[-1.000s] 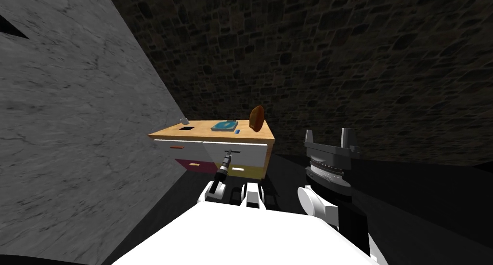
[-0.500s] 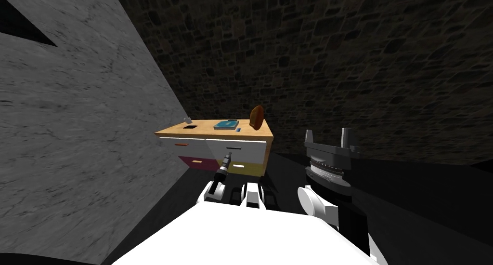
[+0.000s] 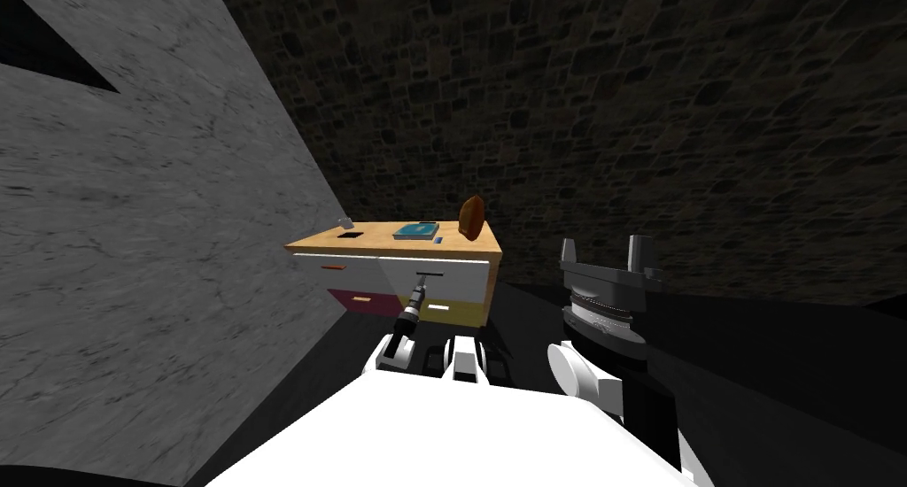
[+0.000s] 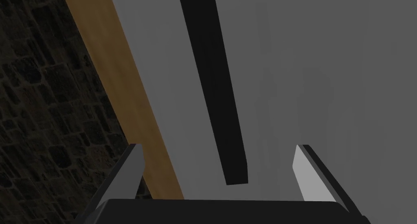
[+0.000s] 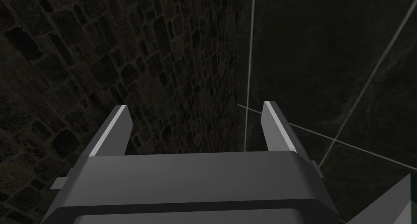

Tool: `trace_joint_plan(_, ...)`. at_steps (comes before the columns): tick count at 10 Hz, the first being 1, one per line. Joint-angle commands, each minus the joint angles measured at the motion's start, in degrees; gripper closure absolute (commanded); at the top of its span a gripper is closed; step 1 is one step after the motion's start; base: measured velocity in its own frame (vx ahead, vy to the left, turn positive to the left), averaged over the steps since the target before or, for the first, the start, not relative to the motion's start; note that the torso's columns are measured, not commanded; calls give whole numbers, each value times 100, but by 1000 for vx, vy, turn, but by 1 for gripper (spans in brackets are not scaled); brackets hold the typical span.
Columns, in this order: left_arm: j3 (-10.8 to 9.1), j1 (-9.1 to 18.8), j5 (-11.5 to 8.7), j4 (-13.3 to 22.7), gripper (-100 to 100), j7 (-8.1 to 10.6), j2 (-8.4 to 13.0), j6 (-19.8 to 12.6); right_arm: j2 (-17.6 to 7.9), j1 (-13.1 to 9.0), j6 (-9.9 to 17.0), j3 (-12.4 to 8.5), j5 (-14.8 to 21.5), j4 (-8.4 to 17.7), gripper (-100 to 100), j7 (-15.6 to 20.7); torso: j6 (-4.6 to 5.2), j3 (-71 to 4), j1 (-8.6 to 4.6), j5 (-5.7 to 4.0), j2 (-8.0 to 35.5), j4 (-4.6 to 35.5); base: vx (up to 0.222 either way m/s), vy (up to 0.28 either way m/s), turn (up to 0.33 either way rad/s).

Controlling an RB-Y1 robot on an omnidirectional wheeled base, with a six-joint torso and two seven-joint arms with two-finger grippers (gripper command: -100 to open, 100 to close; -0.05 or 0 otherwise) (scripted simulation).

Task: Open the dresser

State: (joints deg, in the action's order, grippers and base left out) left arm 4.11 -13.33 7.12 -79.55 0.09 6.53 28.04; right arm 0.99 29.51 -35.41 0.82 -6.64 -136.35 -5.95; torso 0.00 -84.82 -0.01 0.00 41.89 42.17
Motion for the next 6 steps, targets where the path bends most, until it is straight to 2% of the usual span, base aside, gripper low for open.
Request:
trace_joint_plan(1, -15, 23, -4, 72, -100, -14, -14, 50, 0, 0, 0, 0, 0, 0, 0, 0, 0, 16, 1, 0, 24, 7, 91, 1, -2)
trace_joint_plan(4, -412, 403, -198, 622, -100, 223, 388, 193, 1, -4, 1, 2, 0, 1, 0, 0, 2, 58, -19, -6, 90, 27, -46, -66, -215)
trace_joint_plan(5, -412, 403, -198, 683, -100, 223, 388, 193, 2, -5, 1, 2, 0, 1, 0, 0, 2, 45, -19, -6, 71, 21, -81, -78, -62)
trace_joint_plan(6, -544, 529, -262, 828, -100, 303, 522, 237, 1, -4, 1, 1, 0, 1, 0, 0, -4, 31, 1, -1, 48, 14, -75, -61, -103)
